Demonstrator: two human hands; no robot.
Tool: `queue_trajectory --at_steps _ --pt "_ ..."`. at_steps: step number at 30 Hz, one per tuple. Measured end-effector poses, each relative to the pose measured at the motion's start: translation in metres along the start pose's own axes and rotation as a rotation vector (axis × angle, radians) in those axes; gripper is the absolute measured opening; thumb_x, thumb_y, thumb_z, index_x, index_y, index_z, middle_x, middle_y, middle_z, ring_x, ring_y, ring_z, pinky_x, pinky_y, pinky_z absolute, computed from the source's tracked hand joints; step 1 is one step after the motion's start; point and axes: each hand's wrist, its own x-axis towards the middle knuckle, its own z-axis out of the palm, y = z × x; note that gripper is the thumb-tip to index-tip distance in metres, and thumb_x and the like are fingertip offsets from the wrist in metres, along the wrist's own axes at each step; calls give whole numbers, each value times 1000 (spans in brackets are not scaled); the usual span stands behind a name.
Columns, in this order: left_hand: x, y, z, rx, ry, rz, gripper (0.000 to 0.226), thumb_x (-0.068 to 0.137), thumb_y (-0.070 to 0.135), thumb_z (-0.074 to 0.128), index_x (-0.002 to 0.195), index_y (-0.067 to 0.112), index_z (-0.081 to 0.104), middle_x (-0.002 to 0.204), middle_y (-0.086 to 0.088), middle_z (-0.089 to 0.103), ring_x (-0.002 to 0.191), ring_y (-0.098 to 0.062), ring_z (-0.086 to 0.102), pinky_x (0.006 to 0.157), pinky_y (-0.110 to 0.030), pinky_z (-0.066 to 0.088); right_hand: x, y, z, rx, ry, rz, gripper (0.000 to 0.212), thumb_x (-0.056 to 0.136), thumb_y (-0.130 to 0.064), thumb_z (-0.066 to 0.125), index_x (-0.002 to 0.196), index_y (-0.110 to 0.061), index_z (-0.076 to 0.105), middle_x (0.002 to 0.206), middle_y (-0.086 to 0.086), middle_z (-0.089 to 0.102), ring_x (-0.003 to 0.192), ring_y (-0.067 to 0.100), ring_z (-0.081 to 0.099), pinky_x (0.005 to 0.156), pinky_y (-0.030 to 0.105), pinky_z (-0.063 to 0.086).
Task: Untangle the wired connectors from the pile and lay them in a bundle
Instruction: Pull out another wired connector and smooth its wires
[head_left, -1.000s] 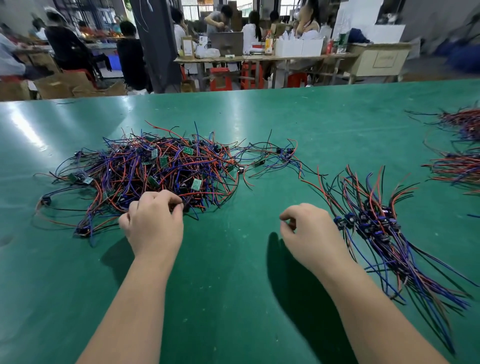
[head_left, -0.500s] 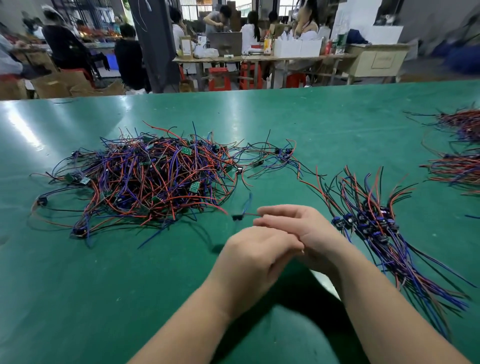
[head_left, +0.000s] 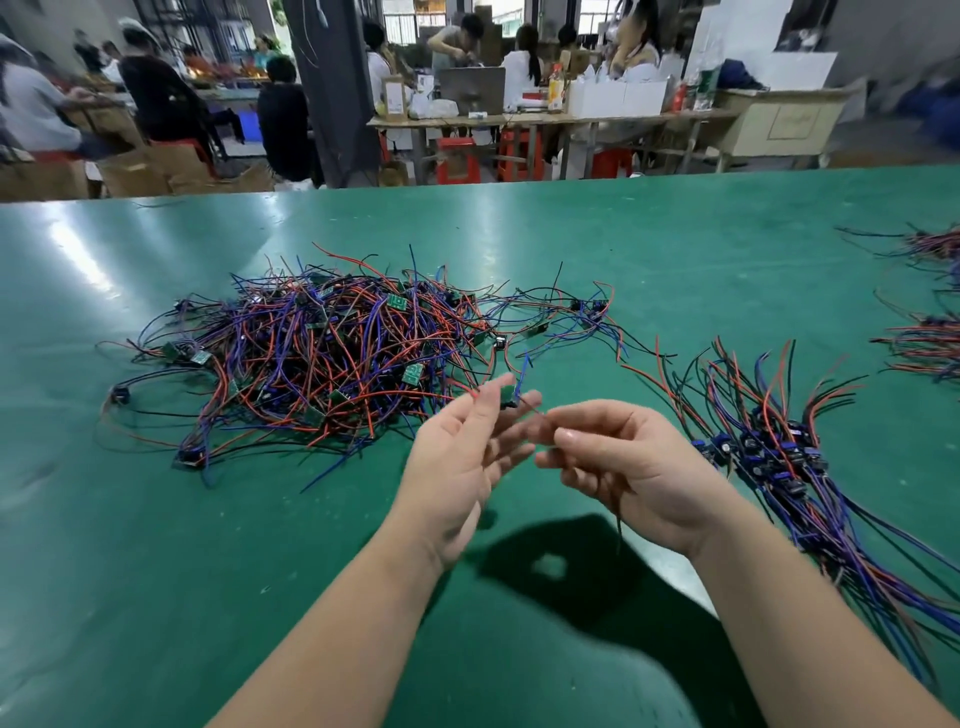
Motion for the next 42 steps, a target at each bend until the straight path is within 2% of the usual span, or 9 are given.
queue_trajectory --at_steps 4,9,13,18,25,30,33,39,42 --pt "0 8 -2 18 33 151 24 86 27 52 105 17 64 97 1 75 83 -10 71 70 -19 56 1 4 1 -163 37 -1 14 68 -17 67 77 -9 75 92 14 74 81 22 71 67 22 55" --pt "1 17 -8 37 82 195 33 65 39 65 83 14 74 71 -1 72 65 -8 67 65 -16 53 5 -8 -7 54 285 -142 24 90 -3 50 75 -5 68 64 9 67 54 16 64 51 18 49" --pt "-2 20 -9 -78 -56 127 33 65 42 64 73 13 78 59 1 63 60 -16 69 63 -25 58 6 -12 -10 156 381 -127 24 89 -8 49 74 -5 67 56 4 59 46 11 53 45 16 45" --pt "-7 10 -5 254 -175 -2 47 55 48 83 84 12 74 53 2 54 36 -8 51 40 -21 49 4 -3 -1 -24 141 0 20 69 -27 68 69 -8 75 59 3 58 47 8 50 44 14 41" --pt "-8 -12 -8 711 -105 -48 63 58 25 90 102 22 45 52 4 49 42 -14 54 45 -34 54 4 10 2 -204 41 138 10 63 -14 73 65 -6 68 63 10 64 50 14 58 47 20 48" --pt "-15 -9 4 313 -186 -360 33 85 15 69 113 9 51 89 -10 68 62 -19 69 49 -28 54 11 7 -3 -95 241 48 19 61 -14 72 73 -4 61 57 6 61 43 12 55 41 19 45" --pt "-21 -8 12 52 -281 -526 16 87 19 60 99 8 63 80 -3 70 68 -14 71 50 -23 55 12 4 -8 -85 333 23 20 57 -16 73 71 -8 61 55 2 61 38 8 48 37 15 37" --pt "-12 -16 8 202 -66 -373 25 86 22 65 92 -2 64 72 -9 70 64 -16 70 54 -23 56 12 7 -9 -207 295 81 13 52 -20 76 55 -12 66 51 -2 60 37 5 41 38 15 33" --pt "-11 -17 3 281 -36 -320 19 84 20 70 86 1 66 70 -9 72 66 -17 71 54 -23 56 13 9 -9 -262 307 65 15 56 -19 77 62 -11 65 50 -3 59 38 5 44 38 16 34"
